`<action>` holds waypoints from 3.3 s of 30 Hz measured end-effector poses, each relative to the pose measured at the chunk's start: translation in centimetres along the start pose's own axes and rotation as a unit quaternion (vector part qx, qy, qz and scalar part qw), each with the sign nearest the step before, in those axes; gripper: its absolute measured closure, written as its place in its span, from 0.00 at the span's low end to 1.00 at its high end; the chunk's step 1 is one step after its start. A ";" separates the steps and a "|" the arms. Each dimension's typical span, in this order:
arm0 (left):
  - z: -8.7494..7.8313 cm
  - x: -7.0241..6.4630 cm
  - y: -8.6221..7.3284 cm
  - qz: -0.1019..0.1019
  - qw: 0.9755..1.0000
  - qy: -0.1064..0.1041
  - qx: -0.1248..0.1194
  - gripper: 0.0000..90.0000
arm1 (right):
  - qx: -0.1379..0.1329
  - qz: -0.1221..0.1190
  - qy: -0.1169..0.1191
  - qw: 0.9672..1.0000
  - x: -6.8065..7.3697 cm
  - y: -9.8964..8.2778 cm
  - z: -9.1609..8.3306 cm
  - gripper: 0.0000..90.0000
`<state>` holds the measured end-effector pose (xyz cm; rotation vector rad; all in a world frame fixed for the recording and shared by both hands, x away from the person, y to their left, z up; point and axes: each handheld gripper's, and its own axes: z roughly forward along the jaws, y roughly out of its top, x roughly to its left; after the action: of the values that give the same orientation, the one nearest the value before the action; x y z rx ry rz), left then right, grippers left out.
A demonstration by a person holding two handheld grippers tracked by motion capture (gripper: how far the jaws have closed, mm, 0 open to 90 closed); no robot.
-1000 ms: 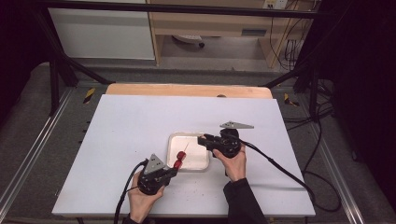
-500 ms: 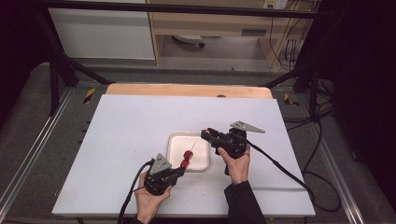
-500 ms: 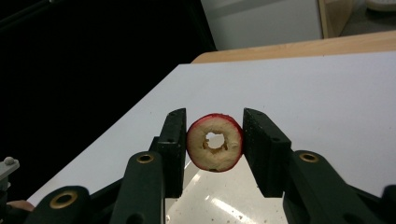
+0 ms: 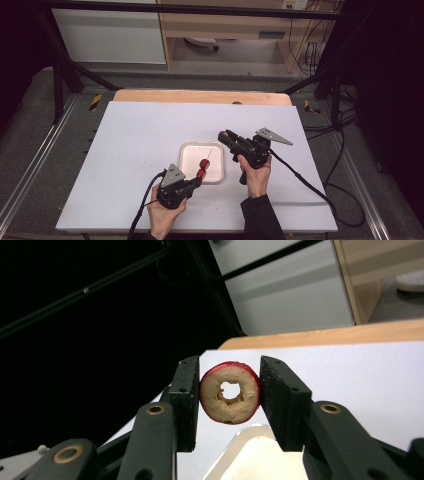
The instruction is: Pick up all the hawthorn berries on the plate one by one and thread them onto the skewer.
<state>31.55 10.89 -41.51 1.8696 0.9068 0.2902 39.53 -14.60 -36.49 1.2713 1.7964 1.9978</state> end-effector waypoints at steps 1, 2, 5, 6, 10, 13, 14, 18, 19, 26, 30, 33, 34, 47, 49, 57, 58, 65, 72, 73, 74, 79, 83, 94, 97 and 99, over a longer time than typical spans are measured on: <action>0.0 -0.1 0.1 0.002 1.000 0.001 -0.002 0.98 | -0.004 0.002 0.003 1.000 0.0 0.1 0.0 0.69; 0.1 -0.2 0.1 0.000 1.000 -0.001 -0.005 0.98 | -0.009 0.003 0.005 1.000 0.1 0.1 0.0 0.69; 0.2 -0.5 0.3 0.001 1.000 0.001 -0.011 0.98 | -0.017 0.008 0.009 1.000 0.2 0.2 -0.1 0.69; 0.2 -0.5 0.4 0.002 1.000 0.002 -0.014 0.98 | -0.023 0.009 0.009 1.000 0.3 0.1 -0.2 0.69; 0.4 -0.8 0.7 -0.004 1.000 0.002 -0.021 0.98 | -0.040 0.017 0.012 0.999 0.4 0.1 -0.2 0.69; 0.4 -0.9 0.8 -0.006 1.000 0.006 -0.027 0.98 | -0.044 0.027 0.014 0.999 0.4 0.0 0.1 0.69; 0.5 -0.9 0.9 -0.009 1.000 0.006 -0.029 0.98 | -0.044 0.029 0.015 0.999 0.4 -0.1 0.1 0.69; 0.6 -0.9 1.1 -0.011 0.999 0.007 -0.036 0.98 | -0.045 0.038 0.017 0.998 0.4 -0.2 0.3 0.69; 0.7 -1.0 1.2 -0.012 0.999 0.007 -0.036 0.98 | -0.045 0.040 0.018 0.998 0.4 -0.3 0.3 0.69; 1.0 -1.2 1.3 -0.015 0.999 0.008 -0.037 0.98 | -0.052 0.054 0.028 0.997 0.5 -0.4 0.5 0.69; 1.2 -1.1 1.4 -0.014 0.999 0.011 -0.034 0.98 | -0.048 0.054 0.031 0.997 0.5 -0.6 0.5 0.69; 1.3 -1.0 1.4 -0.016 0.999 0.011 -0.032 0.98 | -0.050 0.057 0.032 0.997 0.5 -0.5 0.5 0.69; 1.3 -1.0 1.4 -0.017 0.999 0.010 -0.032 0.98 | -0.051 0.057 0.033 0.997 0.5 -0.5 0.5 0.69; 1.4 -1.1 1.5 -0.029 0.999 0.008 -0.036 0.98 | -0.052 0.055 0.039 0.996 0.7 -0.9 0.6 0.69; 1.4 -1.1 1.5 -0.029 0.999 0.008 -0.034 0.98 | -0.052 0.056 0.040 0.996 0.7 -0.9 0.6 0.69; 1.5 -1.1 1.5 -0.031 0.999 0.008 -0.033 0.98 | -0.054 0.058 0.043 0.996 0.7 -0.9 0.6 0.69; 1.5 -1.1 1.5 -0.031 0.999 0.007 -0.033 0.98 | -0.052 0.058 0.043 0.996 0.7 -0.9 0.6 0.69; 1.4 -1.0 1.6 -0.039 0.999 0.008 -0.034 0.98 | -0.043 0.055 0.045 0.997 0.7 -1.2 0.7 0.69; 1.5 -0.9 1.8 -0.051 0.998 0.011 -0.031 0.98 | -0.032 0.037 0.046 0.998 0.7 -1.7 0.9 0.69; 1.6 -0.9 1.7 -0.054 0.998 0.009 -0.028 0.98 | -0.031 0.035 0.048 0.998 0.7 -1.8 0.9 0.69; 1.6 -0.9 1.8 -0.053 0.998 0.012 -0.028 0.98 | -0.030 0.035 0.047 0.998 0.8 -1.8 0.9 0.69; 1.5 -0.9 2.0 -0.055 0.998 0.009 -0.030 0.98 | -0.015 0.024 0.049 0.998 0.8 -2.1 0.8 0.69; 1.7 -0.8 2.0 -0.051 0.998 0.011 -0.022 0.98 | -0.011 0.015 0.048 0.999 0.9 -2.3 0.8 0.69; 2.1 -0.5 1.7 -0.077 0.996 -0.041 -0.027 0.98 | 0.005 -0.018 0.037 0.999 0.9 -2.1 0.4 0.69; 2.1 -0.3 1.6 -0.079 0.996 -0.042 -0.031 0.98 | 0.003 -0.011 0.039 0.999 0.9 -2.2 0.4 0.69; 2.0 -0.1 1.6 -0.083 0.995 -0.052 -0.033 0.98 | 0.004 -0.012 0.045 0.999 0.9 -2.1 0.4 0.69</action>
<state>33.35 9.15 -41.08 1.7208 0.9637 0.1175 38.38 -13.21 -37.94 1.1728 1.8526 2.0679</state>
